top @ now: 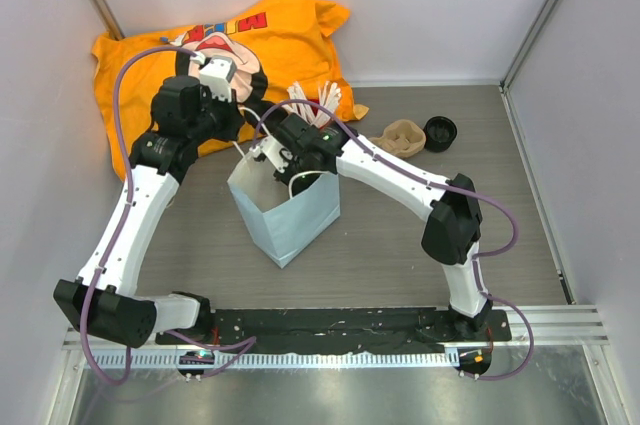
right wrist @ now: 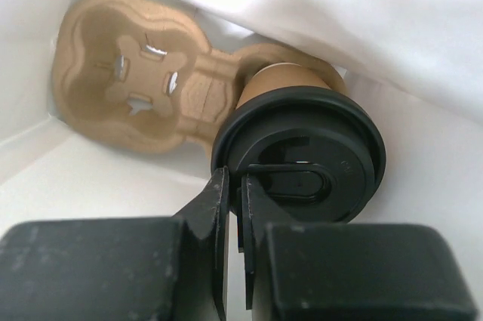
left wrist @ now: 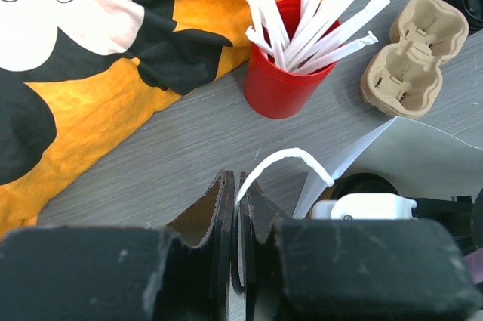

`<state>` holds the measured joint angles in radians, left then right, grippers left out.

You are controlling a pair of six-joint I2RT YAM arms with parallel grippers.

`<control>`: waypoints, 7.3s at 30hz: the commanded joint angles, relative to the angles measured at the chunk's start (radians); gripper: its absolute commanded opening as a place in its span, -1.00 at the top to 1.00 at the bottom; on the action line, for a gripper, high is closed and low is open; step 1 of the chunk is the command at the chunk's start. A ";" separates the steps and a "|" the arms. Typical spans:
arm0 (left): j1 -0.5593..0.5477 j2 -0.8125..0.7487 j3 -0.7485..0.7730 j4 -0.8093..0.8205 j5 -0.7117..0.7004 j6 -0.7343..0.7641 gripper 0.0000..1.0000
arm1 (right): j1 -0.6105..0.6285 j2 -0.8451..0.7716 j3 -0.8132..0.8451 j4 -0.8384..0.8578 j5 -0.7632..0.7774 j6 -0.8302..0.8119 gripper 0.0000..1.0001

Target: Pack the takeout coffee

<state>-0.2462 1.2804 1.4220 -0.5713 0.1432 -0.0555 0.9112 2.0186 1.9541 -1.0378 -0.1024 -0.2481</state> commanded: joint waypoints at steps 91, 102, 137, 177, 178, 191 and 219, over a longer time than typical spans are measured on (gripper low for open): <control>0.004 -0.047 0.031 0.037 0.024 -0.012 0.88 | 0.005 0.009 -0.006 -0.056 0.038 -0.092 0.98; 0.002 -0.049 0.029 0.031 0.038 -0.006 0.89 | -0.006 -0.003 -0.018 -0.051 0.015 -0.118 0.99; 0.004 -0.053 0.038 0.010 0.039 0.006 0.93 | -0.029 -0.037 -0.127 0.033 -0.060 -0.155 0.98; 0.004 -0.061 0.048 -0.004 0.012 0.013 0.93 | -0.034 -0.038 -0.181 0.068 -0.120 -0.160 0.99; 0.004 -0.059 0.049 -0.004 0.010 0.014 0.93 | -0.037 -0.038 -0.181 0.068 -0.123 -0.160 0.98; 0.005 -0.058 0.052 -0.006 0.007 0.014 0.93 | -0.043 -0.044 -0.188 0.071 -0.141 -0.174 0.99; 0.005 -0.061 0.051 -0.009 0.002 0.022 1.00 | -0.077 -0.046 -0.192 0.073 -0.168 -0.183 0.99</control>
<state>-0.2466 1.2533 1.4246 -0.6041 0.1661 -0.0448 0.8513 1.9697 1.7893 -0.9443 -0.2565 -0.4175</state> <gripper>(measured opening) 0.055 0.111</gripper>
